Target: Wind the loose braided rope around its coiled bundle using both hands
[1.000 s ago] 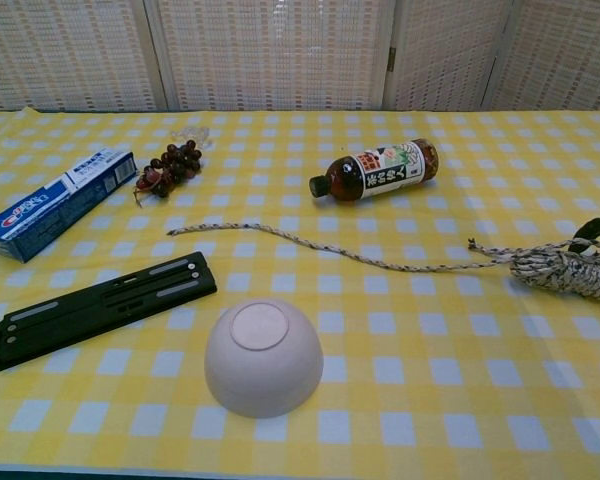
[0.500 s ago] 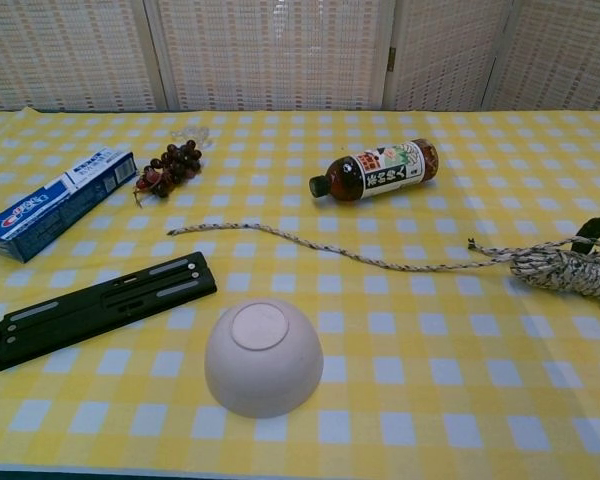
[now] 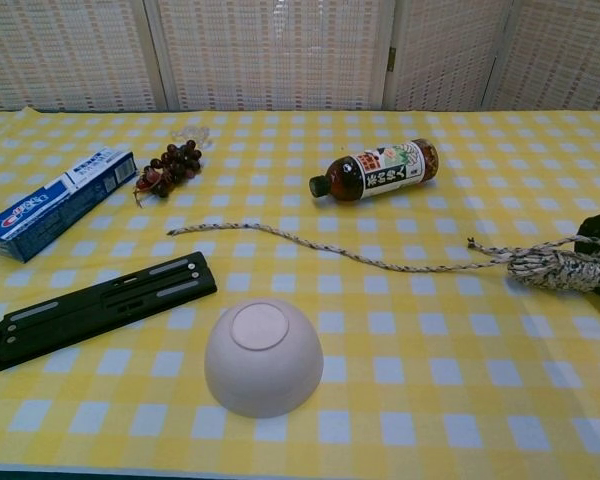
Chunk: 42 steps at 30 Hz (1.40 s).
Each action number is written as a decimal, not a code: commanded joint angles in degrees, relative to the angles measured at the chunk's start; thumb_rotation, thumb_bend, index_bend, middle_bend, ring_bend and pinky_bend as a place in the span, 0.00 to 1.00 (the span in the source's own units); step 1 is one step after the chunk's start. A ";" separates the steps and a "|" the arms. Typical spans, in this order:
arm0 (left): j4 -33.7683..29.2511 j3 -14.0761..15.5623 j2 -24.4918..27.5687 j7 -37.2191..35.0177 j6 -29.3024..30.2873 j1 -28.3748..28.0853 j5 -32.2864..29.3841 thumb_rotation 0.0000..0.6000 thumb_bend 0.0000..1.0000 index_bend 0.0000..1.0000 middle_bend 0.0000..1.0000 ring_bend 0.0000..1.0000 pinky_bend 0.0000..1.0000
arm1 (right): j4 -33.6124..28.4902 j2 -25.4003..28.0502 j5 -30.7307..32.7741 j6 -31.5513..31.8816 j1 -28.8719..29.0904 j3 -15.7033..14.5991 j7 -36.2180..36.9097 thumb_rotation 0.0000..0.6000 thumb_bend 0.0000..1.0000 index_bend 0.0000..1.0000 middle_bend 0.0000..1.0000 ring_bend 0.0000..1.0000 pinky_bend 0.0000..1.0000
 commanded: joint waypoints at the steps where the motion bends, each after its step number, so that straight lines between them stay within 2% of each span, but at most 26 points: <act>1: -0.06 -0.29 0.16 0.05 0.19 -0.37 0.51 1.00 0.14 0.00 0.00 0.00 0.00 | 0.20 0.11 -0.87 0.23 0.24 -0.09 0.61 1.00 0.53 0.62 0.54 0.60 0.52; 6: -0.78 -1.26 1.03 0.33 0.84 -1.89 2.82 1.00 0.14 0.01 0.00 0.01 0.00 | 0.11 0.99 -2.91 0.97 0.87 -0.10 1.77 1.00 0.58 0.67 0.61 0.66 0.55; 17: -3.23 -4.52 2.33 1.36 -1.68 -8.05 6.33 1.00 0.14 0.09 0.03 0.09 0.03 | -3.49 5.92 -9.01 2.68 4.28 1.62 7.15 1.00 0.58 0.68 0.62 0.67 0.55; 27: -1.81 -7.95 -0.77 1.04 -11.08 -16.96 4.28 1.00 0.21 0.29 0.27 0.31 0.20 | -3.08 8.81 -15.18 3.76 8.71 2.24 5.80 1.00 0.58 0.68 0.62 0.67 0.55; 32: 2.10 -10.29 -5.74 3.56 -16.83 -22.67 1.10 1.00 0.24 0.35 0.42 0.45 0.37 | -2.67 8.96 -14.37 3.02 9.70 2.48 2.26 1.00 0.58 0.68 0.62 0.67 0.55; 36: 5.51 -12.20 -10.27 5.34 -21.59 -27.22 -2.77 1.00 0.31 0.39 0.60 0.58 0.55 | -3.23 9.11 -12.43 2.47 9.75 2.74 -0.32 1.00 0.58 0.68 0.62 0.67 0.55; 39: 7.90 -13.29 -13.41 6.74 -24.74 -30.26 -5.70 1.00 0.33 0.43 0.69 0.65 0.65 | -3.76 9.38 -11.05 2.01 9.79 2.90 -1.77 1.00 0.58 0.68 0.62 0.67 0.55; 42: 10.09 -14.12 -16.42 8.69 -27.33 -32.90 -8.80 1.00 0.34 0.45 0.75 0.70 0.69 | -4.41 9.72 -9.68 1.57 9.83 3.08 -3.21 1.00 0.58 0.68 0.62 0.67 0.55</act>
